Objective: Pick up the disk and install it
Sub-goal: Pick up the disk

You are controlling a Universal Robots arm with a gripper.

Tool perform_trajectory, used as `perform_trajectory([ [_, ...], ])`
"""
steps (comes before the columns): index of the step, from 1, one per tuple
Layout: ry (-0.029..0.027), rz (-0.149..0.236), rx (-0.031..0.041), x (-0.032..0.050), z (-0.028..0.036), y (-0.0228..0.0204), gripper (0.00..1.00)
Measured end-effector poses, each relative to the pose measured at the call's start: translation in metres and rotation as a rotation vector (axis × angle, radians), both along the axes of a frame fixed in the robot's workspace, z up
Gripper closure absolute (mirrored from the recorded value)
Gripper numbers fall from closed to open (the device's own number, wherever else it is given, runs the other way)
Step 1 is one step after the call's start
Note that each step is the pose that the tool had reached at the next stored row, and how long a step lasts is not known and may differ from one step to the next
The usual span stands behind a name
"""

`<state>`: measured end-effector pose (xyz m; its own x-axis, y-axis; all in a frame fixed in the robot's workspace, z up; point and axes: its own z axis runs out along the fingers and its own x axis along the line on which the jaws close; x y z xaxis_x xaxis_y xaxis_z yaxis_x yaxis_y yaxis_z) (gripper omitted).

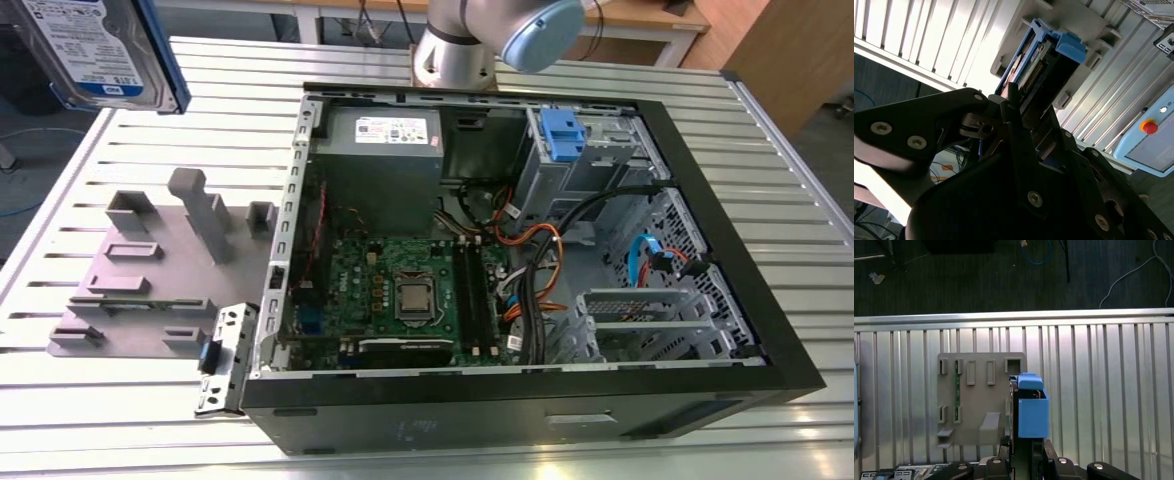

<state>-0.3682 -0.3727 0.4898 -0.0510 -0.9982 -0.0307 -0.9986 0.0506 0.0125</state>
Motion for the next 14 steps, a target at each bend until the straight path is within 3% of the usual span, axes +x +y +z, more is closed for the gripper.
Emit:
perform_trajectory([
  [14, 0.0001, 0.0, 0.0001, 0.0236, 0.0, 0.0, 0.65],
])
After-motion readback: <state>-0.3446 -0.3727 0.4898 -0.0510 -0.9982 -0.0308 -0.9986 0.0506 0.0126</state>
